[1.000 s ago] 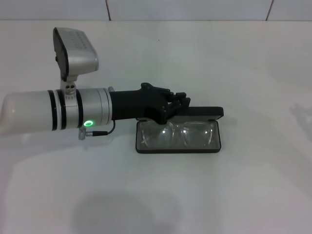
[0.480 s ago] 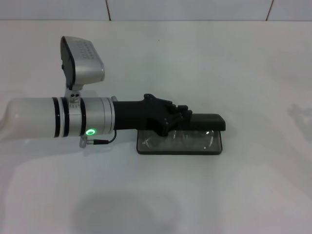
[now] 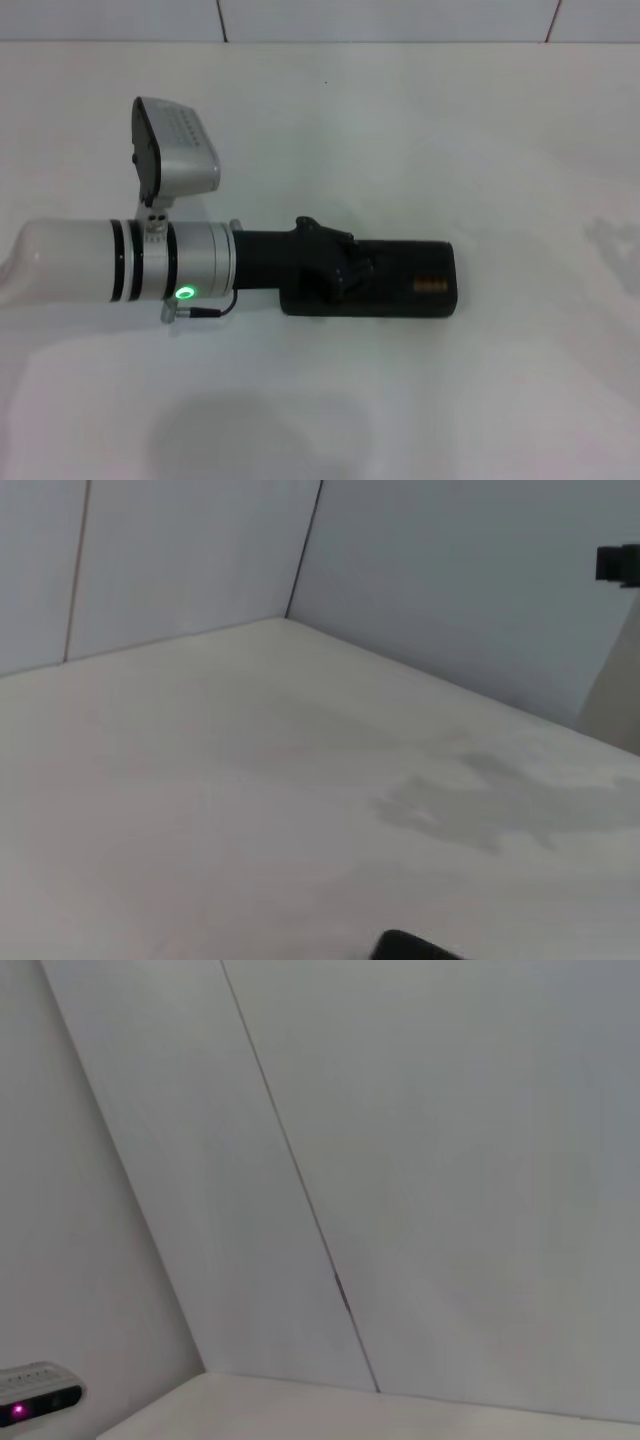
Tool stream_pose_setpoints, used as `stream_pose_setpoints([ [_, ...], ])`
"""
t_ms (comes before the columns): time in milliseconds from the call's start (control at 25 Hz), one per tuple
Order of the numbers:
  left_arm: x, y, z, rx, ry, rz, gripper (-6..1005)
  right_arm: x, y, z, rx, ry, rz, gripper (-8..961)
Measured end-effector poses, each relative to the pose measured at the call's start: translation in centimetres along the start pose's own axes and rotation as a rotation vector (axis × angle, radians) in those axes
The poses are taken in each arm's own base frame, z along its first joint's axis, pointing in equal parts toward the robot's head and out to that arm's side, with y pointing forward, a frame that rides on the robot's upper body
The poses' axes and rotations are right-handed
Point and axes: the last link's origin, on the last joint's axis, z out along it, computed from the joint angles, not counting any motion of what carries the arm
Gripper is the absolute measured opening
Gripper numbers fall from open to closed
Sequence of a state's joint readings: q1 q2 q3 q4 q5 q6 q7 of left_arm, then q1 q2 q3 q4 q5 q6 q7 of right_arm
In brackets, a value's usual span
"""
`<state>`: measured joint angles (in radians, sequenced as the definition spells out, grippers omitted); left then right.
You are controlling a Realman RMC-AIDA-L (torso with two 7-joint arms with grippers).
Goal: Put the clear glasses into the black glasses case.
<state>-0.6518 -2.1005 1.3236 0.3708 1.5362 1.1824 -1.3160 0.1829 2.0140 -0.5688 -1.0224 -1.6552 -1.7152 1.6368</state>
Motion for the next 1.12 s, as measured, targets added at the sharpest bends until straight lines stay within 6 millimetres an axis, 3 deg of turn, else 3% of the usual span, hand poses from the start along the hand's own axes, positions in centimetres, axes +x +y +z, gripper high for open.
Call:
stream_pose_setpoints([
  [240,-0.4,0.4,0.0,-0.013,-0.003,0.012,173,0.2,0.1,0.0,-0.007,0.000,0.008,128],
  [480,1.9,1.6,-0.5,-0.110,0.103,0.065,180,0.4,0.4,-0.2,-0.021,0.002,0.008,129],
  [640,4.0,3.2,-2.2,-0.218,0.209,0.098,185,0.7,0.9,0.0,-0.065,0.006,-0.018,129],
  [680,4.9,4.1,-3.5,-0.280,0.244,0.123,186,0.9,1.2,0.1,-0.087,0.006,-0.030,129],
  [960,6.0,7.2,-7.9,-0.425,0.355,0.296,194,1.7,3.8,1.7,-0.321,-0.010,-0.103,129],
  [1040,5.8,7.2,-9.0,-0.417,0.345,0.299,264,2.2,5.4,3.0,-0.453,-0.029,-0.119,129],
  [1120,5.5,6.8,-9.8,-0.397,0.316,0.272,333,2.5,5.9,3.5,-0.491,-0.035,-0.120,261],
])
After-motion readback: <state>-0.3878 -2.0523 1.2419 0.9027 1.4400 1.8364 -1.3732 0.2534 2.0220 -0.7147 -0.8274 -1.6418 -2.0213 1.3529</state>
